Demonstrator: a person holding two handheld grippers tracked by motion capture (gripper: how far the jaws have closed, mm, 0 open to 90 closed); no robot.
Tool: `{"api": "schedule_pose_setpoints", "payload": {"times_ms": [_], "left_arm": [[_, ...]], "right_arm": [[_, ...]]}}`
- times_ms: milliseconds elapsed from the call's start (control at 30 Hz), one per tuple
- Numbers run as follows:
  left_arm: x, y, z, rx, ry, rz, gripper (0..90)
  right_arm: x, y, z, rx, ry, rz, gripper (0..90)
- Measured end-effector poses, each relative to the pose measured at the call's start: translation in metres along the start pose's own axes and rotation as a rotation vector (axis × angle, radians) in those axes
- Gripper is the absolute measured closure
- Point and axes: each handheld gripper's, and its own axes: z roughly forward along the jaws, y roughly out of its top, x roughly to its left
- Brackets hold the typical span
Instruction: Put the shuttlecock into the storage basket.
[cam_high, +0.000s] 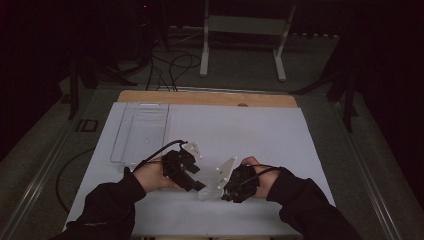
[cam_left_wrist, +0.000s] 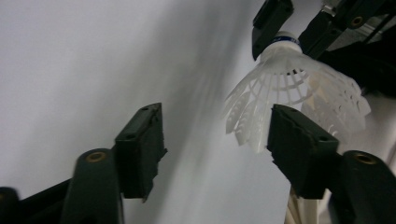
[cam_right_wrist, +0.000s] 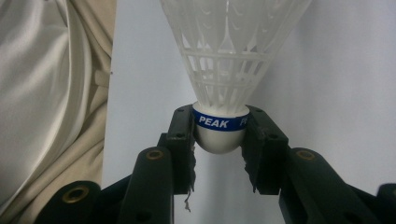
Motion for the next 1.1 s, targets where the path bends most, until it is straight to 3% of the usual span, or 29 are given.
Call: {"api": "schedule_pose_setpoints", "payload": {"times_ms": [367,500,767,833,1100], "left_arm": [[0.002,0.009,0.013,0.025,-0.065,0.035,60.1],[0.001,0.013,0.018,0.037,-0.118,0.061,67.8],[0.002,0.015,0.024,0.056,-0.12,0.069,80.4],[0.001,0.014,0.024,0.058,-0.125,0.076,88.6],[-0.001,0.016,0.022,0.071,-0.109,0.087,90.0]], "right_arm": [[0.001,0.001,0.001,-0.002,0.005,0.002,65.8],[0.002,0.001,0.001,-0.006,0.013,-0.002,65.8],[0.001,0.0,0.004,0.0,0.015,-0.009,65.8],[0.001,-0.001,0.004,0.008,0.008,0.005,65.7],[0.002,-0.001,0.004,0.006,-0.004,0.023,65.3]]}}
